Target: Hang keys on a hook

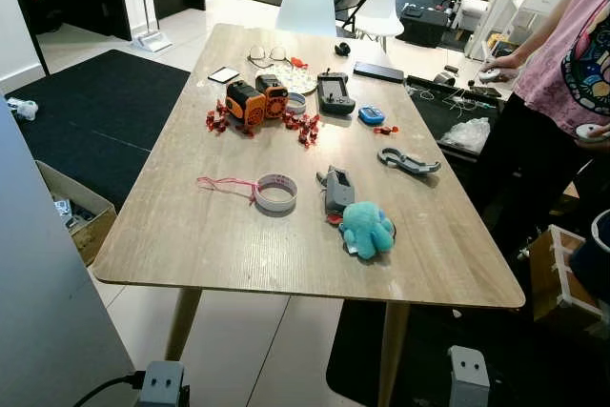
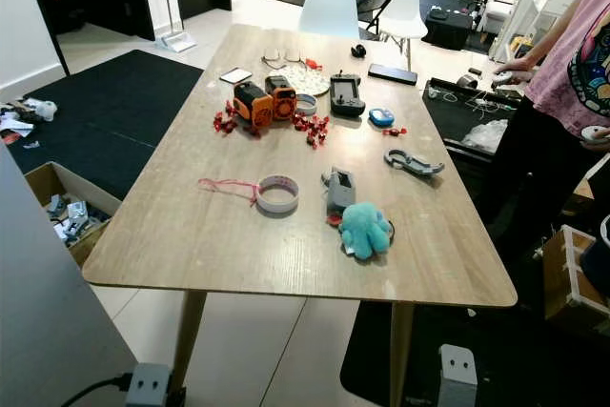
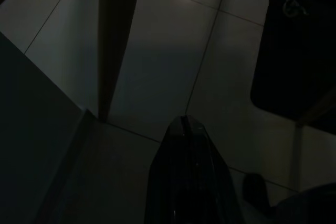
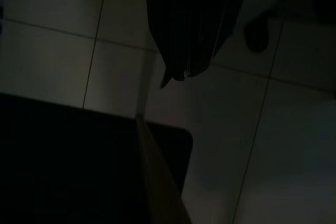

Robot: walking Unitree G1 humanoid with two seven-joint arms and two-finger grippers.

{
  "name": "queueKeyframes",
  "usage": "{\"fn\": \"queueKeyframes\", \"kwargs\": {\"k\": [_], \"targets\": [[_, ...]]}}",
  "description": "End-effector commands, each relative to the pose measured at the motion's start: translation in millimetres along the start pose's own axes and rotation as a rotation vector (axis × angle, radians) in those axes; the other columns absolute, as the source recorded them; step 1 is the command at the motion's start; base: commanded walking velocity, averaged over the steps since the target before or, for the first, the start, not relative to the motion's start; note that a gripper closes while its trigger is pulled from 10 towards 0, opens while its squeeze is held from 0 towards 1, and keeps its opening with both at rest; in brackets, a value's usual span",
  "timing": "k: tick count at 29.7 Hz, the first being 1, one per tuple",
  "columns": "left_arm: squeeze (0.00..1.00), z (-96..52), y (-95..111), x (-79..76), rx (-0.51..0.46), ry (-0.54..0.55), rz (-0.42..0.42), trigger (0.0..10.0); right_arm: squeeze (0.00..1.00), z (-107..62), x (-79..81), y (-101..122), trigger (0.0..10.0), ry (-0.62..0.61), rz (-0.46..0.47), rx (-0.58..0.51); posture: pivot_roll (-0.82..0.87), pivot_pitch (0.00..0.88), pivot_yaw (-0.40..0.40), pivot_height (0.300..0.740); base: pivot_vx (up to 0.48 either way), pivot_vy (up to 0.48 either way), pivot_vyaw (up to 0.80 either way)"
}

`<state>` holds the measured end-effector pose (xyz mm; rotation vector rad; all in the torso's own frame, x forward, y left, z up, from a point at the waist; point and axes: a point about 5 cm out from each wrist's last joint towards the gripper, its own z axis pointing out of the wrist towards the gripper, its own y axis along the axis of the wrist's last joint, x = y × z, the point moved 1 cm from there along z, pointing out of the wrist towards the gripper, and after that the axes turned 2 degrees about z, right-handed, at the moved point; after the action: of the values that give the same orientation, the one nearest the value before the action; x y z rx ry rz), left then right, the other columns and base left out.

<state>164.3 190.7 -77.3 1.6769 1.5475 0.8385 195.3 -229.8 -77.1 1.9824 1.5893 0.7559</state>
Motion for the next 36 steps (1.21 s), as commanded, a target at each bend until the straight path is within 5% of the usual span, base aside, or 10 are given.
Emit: {"fn": "queueKeyframes", "kwargs": {"k": [1, 8, 18, 36], "targets": [[0.00, 0.0, -3.9, -7.2, 0.022, -0.018, 0.003, 10.0, 0.00, 0.6, 0.6, 1.4, 10.0, -0.001, -0.023, 0.003, 0.06, 0.037, -0.098, 0.740, 0.000, 0.000, 0.00], [0.00, 5.0, -1.3, -14.0, 0.028, -0.009, -0.005, 10.0, 0.00, 5.0, 8.5, 13.8, 10.0, 0.035, -0.108, -0.011, 0.04, 0.025, -0.090, 0.740, 0.000, 0.000, 0.00], [0.00, 8.7, 2.4, -12.2, 0.037, -0.030, 0.038, 10.0, 0.00, 6.0, 13.6, 13.5, 10.0, 0.028, -0.114, -0.022, 0.03, 0.033, -0.042, 0.740, 0.000, 0.000, 0.00], [0.00, 9.6, 6.8, 2.1, 0.027, 0.018, 0.020, 10.0, 0.00, 4.9, 32.1, -10.3, 10.0, 0.043, -0.103, 0.039, 0.08, 0.056, -0.037, 0.740, 0.000, 0.000, 0.00]]}}
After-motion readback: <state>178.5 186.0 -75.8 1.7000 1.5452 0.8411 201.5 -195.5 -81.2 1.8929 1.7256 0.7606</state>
